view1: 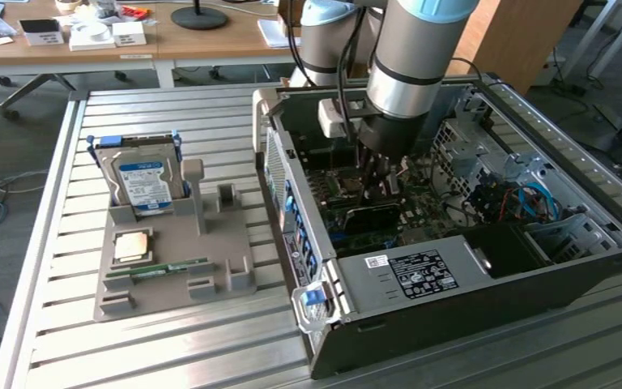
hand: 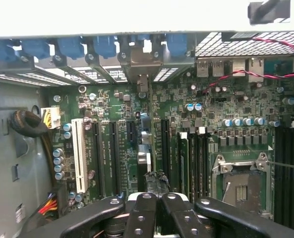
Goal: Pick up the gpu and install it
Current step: 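Press down on the gpu until it lock into place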
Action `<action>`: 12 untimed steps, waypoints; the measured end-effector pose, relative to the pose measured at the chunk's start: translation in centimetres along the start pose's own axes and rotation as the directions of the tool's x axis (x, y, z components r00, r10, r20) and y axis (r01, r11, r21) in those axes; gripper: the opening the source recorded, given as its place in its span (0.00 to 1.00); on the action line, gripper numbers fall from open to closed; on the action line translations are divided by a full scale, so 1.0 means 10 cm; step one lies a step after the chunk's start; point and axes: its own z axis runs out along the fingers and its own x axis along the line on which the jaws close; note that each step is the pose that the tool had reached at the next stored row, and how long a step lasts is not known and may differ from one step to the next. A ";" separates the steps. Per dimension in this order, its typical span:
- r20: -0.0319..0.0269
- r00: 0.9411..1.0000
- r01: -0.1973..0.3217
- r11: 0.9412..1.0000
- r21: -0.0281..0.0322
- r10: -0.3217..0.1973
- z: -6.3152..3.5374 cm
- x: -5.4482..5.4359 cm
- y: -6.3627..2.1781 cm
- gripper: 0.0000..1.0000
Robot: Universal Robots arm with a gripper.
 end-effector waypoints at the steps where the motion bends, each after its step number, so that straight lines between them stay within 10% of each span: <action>1: 0.000 1.000 0.000 1.000 0.000 0.000 -0.016 0.00 -0.002 0.11; 12: 0.000 1.000 0.000 1.000 0.000 0.000 -0.254 -0.01 -0.021 0.11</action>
